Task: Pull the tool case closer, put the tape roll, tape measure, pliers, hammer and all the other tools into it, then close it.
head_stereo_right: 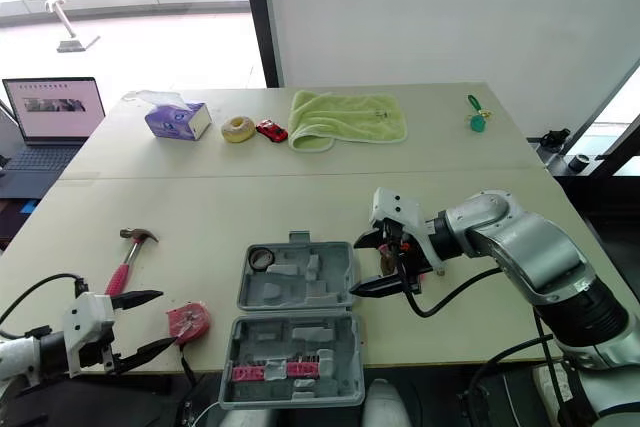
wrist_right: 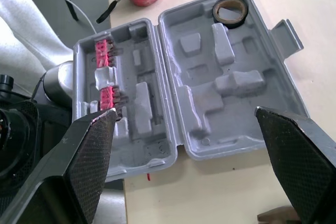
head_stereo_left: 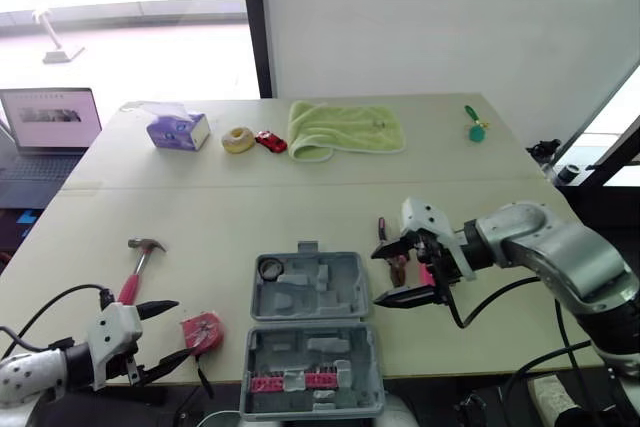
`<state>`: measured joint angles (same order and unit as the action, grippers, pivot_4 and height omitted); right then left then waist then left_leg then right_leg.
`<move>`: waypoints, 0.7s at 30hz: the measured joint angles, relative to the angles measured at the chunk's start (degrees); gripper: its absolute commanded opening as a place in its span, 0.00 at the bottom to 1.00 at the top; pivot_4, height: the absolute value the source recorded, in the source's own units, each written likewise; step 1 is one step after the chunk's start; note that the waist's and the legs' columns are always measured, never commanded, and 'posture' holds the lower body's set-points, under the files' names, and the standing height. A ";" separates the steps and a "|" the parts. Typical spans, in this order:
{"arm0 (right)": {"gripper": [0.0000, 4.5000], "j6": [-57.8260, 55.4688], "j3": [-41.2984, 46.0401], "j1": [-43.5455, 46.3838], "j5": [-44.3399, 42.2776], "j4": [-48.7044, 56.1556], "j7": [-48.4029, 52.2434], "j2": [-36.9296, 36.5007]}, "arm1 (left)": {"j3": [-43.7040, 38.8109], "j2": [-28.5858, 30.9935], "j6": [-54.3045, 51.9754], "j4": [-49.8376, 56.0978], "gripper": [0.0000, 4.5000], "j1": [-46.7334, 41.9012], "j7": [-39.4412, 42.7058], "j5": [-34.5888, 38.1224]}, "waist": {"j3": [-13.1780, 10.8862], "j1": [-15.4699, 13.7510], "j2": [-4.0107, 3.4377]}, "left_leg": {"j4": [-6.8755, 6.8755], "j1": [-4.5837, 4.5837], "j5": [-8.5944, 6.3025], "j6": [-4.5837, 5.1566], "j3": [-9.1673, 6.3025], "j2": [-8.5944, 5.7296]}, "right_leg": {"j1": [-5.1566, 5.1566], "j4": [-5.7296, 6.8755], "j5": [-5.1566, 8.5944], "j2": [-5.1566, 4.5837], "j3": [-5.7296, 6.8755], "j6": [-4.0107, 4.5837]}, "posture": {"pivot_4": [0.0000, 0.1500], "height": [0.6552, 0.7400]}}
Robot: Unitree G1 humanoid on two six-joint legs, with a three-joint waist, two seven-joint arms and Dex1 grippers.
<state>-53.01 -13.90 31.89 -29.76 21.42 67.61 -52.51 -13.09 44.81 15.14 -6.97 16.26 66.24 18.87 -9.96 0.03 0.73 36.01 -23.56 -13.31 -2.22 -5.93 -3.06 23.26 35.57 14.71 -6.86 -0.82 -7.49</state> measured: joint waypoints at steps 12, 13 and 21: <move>1.00 0.91 1.42 -0.28 0.30 0.71 -3.27 -0.46 | 10.22 -1.31 5.08 -16.80 0.99 -14.37 6.03 -5.86 | -0.02 0.65 -0.03 | 0.04 0.03 0.01 0.00 -0.15 -0.02 | 0.09 0.35 -0.13 0.02 0.00 -0.24 | 1.00 1.00; 1.00 0.91 1.48 -0.28 0.27 0.72 -3.30 -0.53 | 10.30 -1.33 5.29 -17.26 0.99 -14.40 6.03 -5.87 | -0.02 0.79 -0.03 | 0.02 0.04 0.01 0.00 -0.19 -0.01 | 0.15 0.40 -0.13 0.02 -0.04 -0.25 | 1.00 1.00; 1.00 1.23 1.99 -0.27 0.34 0.71 -3.19 -1.26 | 9.51 -0.93 5.44 -16.53 0.99 -11.38 6.03 -4.67 | -0.02 0.80 -0.05 | -0.01 0.06 0.01 0.00 -0.24 0.02 | 0.19 0.49 -0.13 0.02 -0.05 -0.25 | 1.00 1.00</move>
<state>-51.78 -11.92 31.62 -29.42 22.13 64.42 -53.77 -3.58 43.88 20.58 -23.51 4.88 72.26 14.20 -9.98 0.83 0.68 36.01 -23.50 -13.30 -2.22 -6.17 -3.04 23.45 36.06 14.58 -6.85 -0.86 -7.74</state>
